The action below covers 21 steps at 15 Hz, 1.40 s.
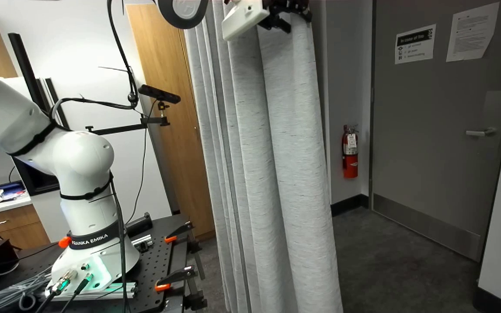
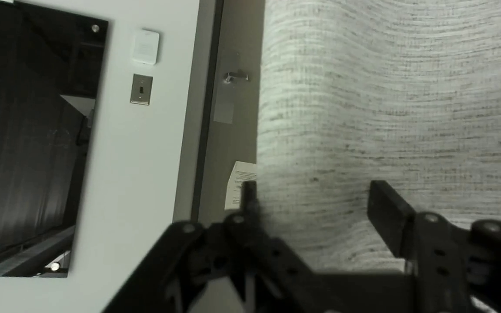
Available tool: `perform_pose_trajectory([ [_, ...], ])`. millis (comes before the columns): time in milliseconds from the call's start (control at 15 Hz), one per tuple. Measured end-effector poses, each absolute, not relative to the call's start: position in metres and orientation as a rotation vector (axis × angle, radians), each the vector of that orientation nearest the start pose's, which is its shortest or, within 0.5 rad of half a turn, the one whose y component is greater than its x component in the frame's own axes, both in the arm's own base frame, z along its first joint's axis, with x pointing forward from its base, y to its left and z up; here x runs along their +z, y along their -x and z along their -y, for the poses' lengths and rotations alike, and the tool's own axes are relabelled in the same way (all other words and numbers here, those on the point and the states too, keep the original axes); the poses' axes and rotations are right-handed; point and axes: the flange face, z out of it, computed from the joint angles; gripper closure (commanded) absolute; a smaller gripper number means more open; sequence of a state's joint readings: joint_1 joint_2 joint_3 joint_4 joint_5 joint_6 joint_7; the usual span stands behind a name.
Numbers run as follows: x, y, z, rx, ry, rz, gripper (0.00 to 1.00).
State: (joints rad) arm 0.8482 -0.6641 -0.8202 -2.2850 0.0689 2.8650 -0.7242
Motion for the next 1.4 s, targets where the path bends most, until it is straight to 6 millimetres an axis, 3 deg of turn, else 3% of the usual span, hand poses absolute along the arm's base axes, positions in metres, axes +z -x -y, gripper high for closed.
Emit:
perform_pose_trajectory([
  [333,0.638,-0.482,0.102,-1.624,2.451,0.657,0.99],
  [533,0.643,-0.487,0.102,-1.644,2.469,0.658,1.0],
  [733,0.644,-0.492,0.088,-1.648,2.488,0.692,0.99],
  [933,0.645,-0.497,0.049,-1.632,2.489,0.794,0.99],
  [1400,0.653,-0.486,-0.099,-1.636,2.379,1.133,0.99],
])
